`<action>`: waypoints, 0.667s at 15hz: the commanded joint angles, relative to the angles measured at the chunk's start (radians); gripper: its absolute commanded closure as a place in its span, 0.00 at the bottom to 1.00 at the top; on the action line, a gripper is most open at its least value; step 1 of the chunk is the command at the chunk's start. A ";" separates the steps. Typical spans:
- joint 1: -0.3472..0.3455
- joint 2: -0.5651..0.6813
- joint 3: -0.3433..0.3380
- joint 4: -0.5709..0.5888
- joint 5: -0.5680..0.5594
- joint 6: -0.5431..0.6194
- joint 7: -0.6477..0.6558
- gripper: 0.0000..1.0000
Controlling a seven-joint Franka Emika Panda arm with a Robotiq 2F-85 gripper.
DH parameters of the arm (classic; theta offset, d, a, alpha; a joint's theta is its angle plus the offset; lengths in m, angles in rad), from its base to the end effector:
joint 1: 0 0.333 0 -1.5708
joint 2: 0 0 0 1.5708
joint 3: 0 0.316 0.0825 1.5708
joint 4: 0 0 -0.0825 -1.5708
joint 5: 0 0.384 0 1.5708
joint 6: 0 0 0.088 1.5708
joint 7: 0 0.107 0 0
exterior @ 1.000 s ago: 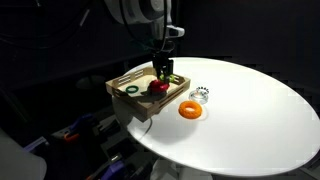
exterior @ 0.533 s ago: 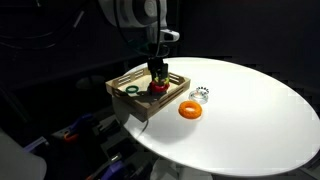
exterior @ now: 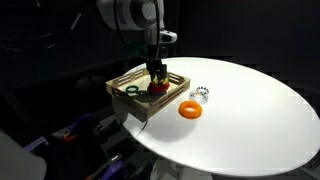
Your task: Put the yellow ring on top of the red ring
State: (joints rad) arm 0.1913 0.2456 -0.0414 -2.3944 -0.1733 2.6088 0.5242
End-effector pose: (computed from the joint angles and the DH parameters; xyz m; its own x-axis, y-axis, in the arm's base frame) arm 0.4921 0.0775 0.2127 0.9754 -0.2200 0.0130 -0.2202 -0.9704 0.0997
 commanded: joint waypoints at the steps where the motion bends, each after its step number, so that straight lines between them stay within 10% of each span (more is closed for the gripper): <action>1: 0.011 -0.001 -0.009 -0.012 -0.046 0.019 0.021 0.06; 10: 0.003 -0.064 -0.048 0.012 -0.073 -0.083 0.092 0.00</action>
State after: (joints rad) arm 0.1941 0.2410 -0.0737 -2.3854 -0.2104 2.5869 0.5696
